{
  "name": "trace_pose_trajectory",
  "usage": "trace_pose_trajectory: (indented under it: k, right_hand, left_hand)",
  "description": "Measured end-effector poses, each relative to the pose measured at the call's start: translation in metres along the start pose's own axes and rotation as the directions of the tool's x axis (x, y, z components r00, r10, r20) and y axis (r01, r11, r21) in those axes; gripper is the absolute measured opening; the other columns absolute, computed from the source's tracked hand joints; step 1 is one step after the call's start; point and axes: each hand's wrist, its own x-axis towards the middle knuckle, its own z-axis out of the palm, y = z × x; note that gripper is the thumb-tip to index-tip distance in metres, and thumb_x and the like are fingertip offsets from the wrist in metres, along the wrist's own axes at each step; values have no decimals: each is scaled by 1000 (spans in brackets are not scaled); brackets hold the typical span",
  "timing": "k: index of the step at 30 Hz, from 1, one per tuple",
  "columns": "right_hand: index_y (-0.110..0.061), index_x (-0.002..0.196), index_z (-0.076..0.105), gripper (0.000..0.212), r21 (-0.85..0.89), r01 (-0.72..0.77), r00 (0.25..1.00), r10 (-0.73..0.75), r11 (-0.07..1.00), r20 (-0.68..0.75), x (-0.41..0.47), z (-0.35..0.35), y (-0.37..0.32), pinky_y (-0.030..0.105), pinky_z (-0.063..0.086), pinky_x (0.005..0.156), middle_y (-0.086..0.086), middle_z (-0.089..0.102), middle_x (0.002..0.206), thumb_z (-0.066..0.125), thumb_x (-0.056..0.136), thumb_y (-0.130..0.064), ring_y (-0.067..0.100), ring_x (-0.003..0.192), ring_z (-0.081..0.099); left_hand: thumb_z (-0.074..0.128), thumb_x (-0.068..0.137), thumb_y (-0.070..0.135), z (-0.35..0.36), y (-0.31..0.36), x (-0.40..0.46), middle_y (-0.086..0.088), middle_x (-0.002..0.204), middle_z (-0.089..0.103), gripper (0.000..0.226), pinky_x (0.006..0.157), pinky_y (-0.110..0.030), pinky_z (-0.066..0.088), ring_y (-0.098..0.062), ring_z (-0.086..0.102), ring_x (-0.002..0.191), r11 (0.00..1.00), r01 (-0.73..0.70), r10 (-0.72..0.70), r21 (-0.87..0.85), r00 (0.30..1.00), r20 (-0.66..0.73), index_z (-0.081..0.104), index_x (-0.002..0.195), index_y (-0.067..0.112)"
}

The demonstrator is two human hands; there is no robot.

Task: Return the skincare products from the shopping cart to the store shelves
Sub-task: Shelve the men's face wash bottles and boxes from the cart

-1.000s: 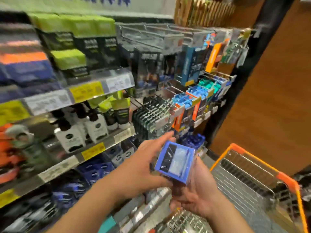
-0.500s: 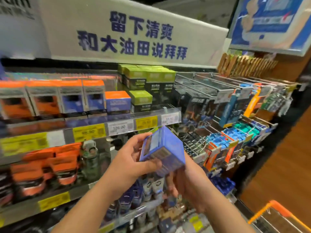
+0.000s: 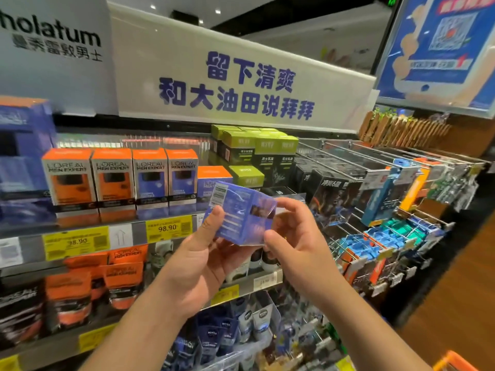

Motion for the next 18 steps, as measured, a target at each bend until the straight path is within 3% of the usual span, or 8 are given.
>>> trace_pose_trajectory:
  k: [3,9,12,14,18]
  right_hand:
    - [-44,131,50,48,-27,32,999,-31,999,22,4,-3,-5,43,59,78,-9,68,103,65,88,-29,17,90,66]
    - [-45,137,47,59,-66,59,997,-55,996,54,5,-11,-5,41,61,82,-15,67,116,72,83,-42,16,106,66]
    - [-49,132,51,54,-68,58,997,-54,996,53,5,-14,-1,41,60,86,-15,65,120,74,83,-43,18,113,64]
    - [-41,129,55,49,-59,54,997,-50,997,61,7,-17,2,48,57,94,-10,65,122,72,84,-43,20,117,63]
    - [-30,123,61,46,5,-13,996,13,1000,93,13,-24,3,45,55,94,-5,66,118,72,81,-43,20,113,64]
  left_hand:
    - [63,83,47,3,0,3,-23,122,72,49,87,-39,62,-32,75,103,998,16,-19,-59,999,-48,80,107,7]
    - [60,87,48,4,-3,6,-24,125,70,53,87,-39,63,-31,74,105,991,50,-52,-122,999,-15,77,114,6]
    - [64,83,48,4,-7,8,-25,126,69,58,85,-40,63,-32,74,104,990,73,-74,-123,997,-7,75,120,5]
    - [65,82,50,3,-11,10,-25,124,70,58,83,-42,64,-33,75,100,990,91,-91,-107,996,2,76,118,6]
    - [60,82,59,2,-17,12,-22,116,74,57,75,-41,65,-31,75,87,986,152,-151,-65,988,28,82,104,11]
